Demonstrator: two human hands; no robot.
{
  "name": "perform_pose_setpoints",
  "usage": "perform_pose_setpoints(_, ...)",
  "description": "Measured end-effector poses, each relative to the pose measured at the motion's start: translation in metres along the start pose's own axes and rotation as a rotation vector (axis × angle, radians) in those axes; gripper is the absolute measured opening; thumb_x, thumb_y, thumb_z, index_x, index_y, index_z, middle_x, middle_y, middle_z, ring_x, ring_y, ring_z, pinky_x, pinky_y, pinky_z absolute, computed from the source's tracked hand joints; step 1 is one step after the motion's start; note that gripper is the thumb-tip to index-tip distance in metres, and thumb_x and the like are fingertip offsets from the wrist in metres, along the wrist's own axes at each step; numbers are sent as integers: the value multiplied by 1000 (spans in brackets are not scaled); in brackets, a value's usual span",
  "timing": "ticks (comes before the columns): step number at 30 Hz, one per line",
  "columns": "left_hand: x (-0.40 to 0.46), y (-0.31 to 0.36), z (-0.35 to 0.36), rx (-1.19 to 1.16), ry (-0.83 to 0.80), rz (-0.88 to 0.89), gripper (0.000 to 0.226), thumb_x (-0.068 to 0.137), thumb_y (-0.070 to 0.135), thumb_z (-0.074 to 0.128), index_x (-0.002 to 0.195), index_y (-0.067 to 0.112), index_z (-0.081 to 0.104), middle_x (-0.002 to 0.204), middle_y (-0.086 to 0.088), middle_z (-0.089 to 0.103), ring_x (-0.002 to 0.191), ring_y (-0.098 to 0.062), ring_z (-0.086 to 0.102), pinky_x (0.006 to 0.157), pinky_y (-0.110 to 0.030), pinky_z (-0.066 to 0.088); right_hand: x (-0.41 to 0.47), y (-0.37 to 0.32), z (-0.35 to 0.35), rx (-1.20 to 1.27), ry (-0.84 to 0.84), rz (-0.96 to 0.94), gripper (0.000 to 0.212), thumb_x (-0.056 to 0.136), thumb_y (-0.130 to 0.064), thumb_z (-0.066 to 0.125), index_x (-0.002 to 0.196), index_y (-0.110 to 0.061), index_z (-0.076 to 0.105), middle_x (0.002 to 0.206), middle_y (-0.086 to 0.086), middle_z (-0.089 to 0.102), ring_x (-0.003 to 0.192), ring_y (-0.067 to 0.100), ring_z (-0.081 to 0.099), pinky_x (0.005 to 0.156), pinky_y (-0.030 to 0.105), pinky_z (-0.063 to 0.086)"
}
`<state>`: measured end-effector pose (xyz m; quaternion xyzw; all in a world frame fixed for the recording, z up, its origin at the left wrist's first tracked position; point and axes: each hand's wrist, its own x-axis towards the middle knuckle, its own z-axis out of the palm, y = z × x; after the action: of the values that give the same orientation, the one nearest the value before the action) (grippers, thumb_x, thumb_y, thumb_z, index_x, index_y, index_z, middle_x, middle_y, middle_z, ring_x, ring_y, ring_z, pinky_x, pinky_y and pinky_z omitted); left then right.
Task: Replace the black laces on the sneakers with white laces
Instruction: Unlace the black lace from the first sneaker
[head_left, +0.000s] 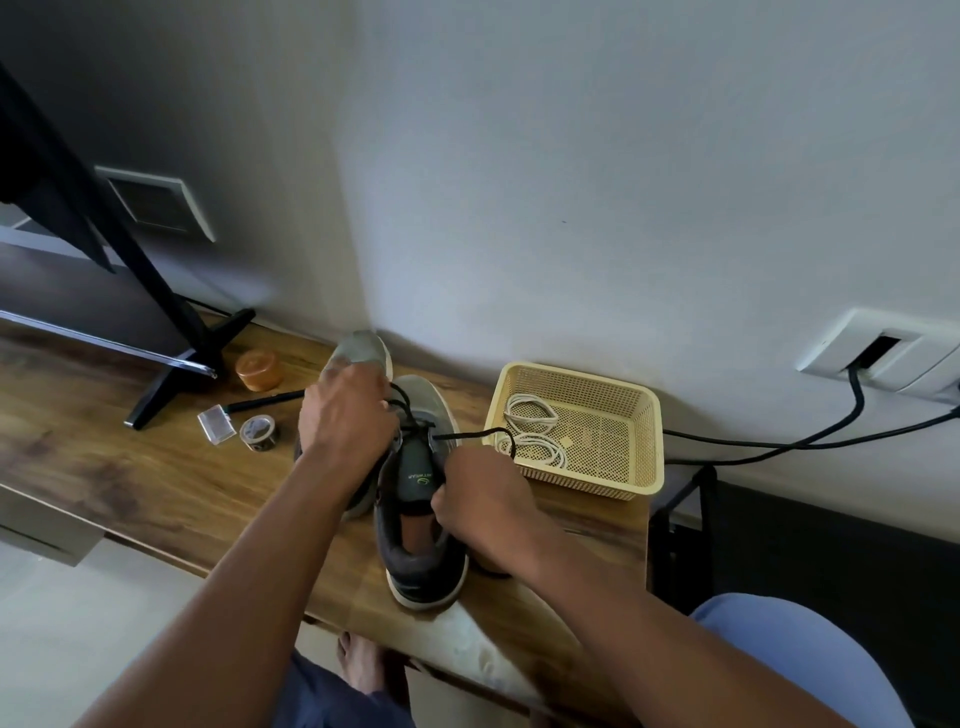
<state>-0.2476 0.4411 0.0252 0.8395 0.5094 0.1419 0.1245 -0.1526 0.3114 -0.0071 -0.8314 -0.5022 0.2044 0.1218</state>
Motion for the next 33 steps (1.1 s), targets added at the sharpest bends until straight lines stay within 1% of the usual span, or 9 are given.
perform_pose_setpoints(3, 1, 7, -4, 24, -99, 132, 34, 77, 12, 69, 102, 35, 76, 122, 2, 54, 96, -26, 62, 71, -32, 45, 0, -1, -1, 7, 16, 8, 21, 92, -22, 60, 103, -7, 70, 109, 17, 70, 106, 39, 67, 78, 37, 52)
perform_pose_setpoints(7, -3, 14, 3, 116, -186, 164, 19, 81, 26, 76, 95, 39, 76, 123, 8, 53, 96, -26, 66, 72, -33, 44, 0, -2, -1, 31, 40, 0, 17, 91, -26, 62, 90, -10, 68, 101, 16, 70, 99, 37, 68, 68, 33, 45)
perform_pose_setpoints(10, -3, 13, 9, 106, -142, 119, 12, 84, 25, 78, 91, 35, 78, 117, 3, 60, 94, -29, 68, 73, -36, 50, -1, -1, 1, 37, 67, -14, 23, 93, -32, 63, 76, -17, 56, 95, 13, 69, 93, 36, 68, 65, 32, 41)
perform_pose_setpoints(13, -2, 10, 12, 58, -134, 65, 8, 82, 31, 83, 78, 31, 76, 99, 7, 71, 88, -24, 69, 70, -33, 52, -3, 1, 6, 38, 95, -20, 21, 94, -30, 61, 92, -10, 67, 100, 15, 68, 96, 37, 68, 66, 32, 43)
perform_pose_setpoints(16, -2, 5, 10, 42, -44, 2, 7, 84, 29, 81, 78, 28, 76, 88, 6, 71, 77, -22, 64, 65, -29, 47, -2, 0, 8, 34, 80, -11, 20, 93, -22, 60, 101, -6, 69, 109, 17, 67, 102, 39, 67, 70, 33, 44)
perform_pose_setpoints(21, 6, -7, -4, 83, 166, -172, 6, 87, 19, 80, 84, 23, 75, 104, -5, 66, 72, -22, 53, 53, -26, 28, -2, -2, 5, 43, 52, -8, 14, 90, -17, 60, 97, -9, 69, 107, 15, 68, 100, 40, 67, 68, 34, 44)
perform_pose_setpoints(25, 3, 3, -5, 51, 25, 41, 17, 86, 20, 77, 96, 33, 77, 123, -1, 57, 84, -22, 59, 57, -25, 38, -2, 0, 4, 52, 45, 11, 17, 91, -18, 57, 99, -9, 69, 108, 16, 69, 102, 39, 66, 71, 34, 44)
perform_pose_setpoints(29, -2, 9, 1, 121, -202, 143, 16, 82, 32, 79, 97, 39, 77, 123, 3, 55, 96, -27, 67, 72, -33, 49, -1, -2, 5, 51, 76, -8, 27, 98, -30, 52, 101, -9, 70, 107, 15, 70, 100, 38, 67, 70, 33, 43)
perform_pose_setpoints(33, -4, 12, 9, 128, -136, 116, 5, 84, 31, 81, 87, 32, 77, 109, 3, 64, 88, -26, 67, 68, -33, 47, -1, -1, 10, 29, 110, 5, 35, 103, -36, 45, 104, -12, 71, 107, 14, 71, 100, 37, 68, 71, 34, 43)
